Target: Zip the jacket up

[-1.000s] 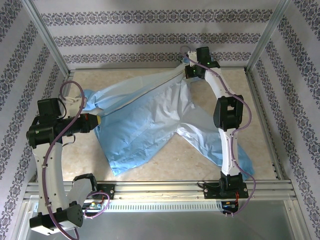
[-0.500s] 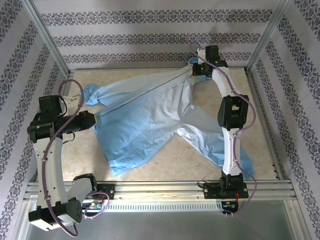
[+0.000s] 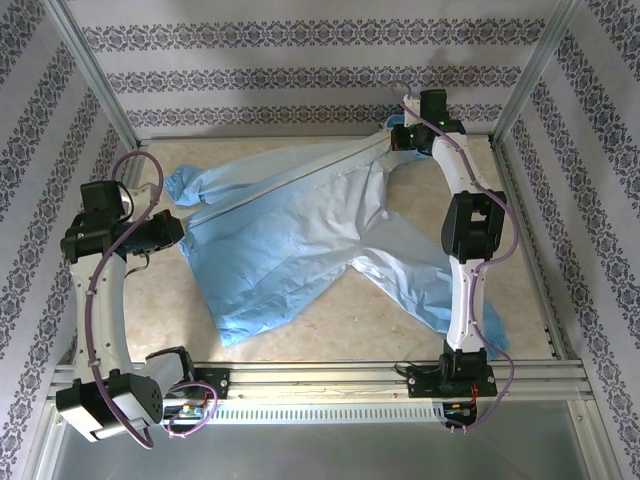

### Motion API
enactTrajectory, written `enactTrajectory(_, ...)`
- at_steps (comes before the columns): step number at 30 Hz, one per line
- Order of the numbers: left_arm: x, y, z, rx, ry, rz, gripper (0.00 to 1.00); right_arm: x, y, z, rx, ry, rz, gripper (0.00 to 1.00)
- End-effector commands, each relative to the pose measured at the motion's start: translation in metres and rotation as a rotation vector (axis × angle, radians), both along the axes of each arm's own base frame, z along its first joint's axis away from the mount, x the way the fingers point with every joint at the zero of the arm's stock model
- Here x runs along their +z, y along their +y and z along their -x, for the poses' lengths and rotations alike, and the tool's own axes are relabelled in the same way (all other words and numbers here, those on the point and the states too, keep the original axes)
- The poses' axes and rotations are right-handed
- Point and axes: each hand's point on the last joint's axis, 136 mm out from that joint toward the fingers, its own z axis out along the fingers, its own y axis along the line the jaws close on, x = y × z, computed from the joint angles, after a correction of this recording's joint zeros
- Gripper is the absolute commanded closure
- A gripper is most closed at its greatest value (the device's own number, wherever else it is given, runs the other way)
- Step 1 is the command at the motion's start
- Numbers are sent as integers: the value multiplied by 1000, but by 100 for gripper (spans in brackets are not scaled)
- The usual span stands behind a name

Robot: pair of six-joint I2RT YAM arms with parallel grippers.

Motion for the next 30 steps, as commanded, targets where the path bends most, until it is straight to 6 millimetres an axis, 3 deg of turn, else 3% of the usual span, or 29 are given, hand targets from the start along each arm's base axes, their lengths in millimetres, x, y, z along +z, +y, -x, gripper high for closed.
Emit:
enactTrajectory(1,-18,23,4,86,40,-61,100,39,-66,0,-191,-78,108,95)
enactTrajectory(5,-37,22,6,70,82,-55,98,46,-66,12,-207,-84,137,68)
enactTrajectory(7,-38,30,5,94,80,-88,71,54,-67,20,-217,-93,149,55)
enactTrajectory(8,-37,32,4,104,70,-99,66,58,-66,24,-219,-98,150,51)
enactTrajectory(12,-20,36,2,124,11,-133,51,77,-65,44,-222,-121,157,47)
enactTrajectory(19,26,35,6,133,-191,-200,37,105,-66,97,-244,-176,158,45)
enactTrajectory(23,49,33,6,143,-351,-234,27,119,-57,131,-219,-245,123,44)
enactTrajectory(25,61,32,5,146,-435,-257,21,126,-52,148,-210,-286,106,38)
enactTrajectory(28,72,35,0,152,-506,-279,0,135,-44,173,-192,-350,83,29)
enactTrajectory(30,77,36,-6,154,-566,-284,0,138,-41,189,-190,-396,69,13)
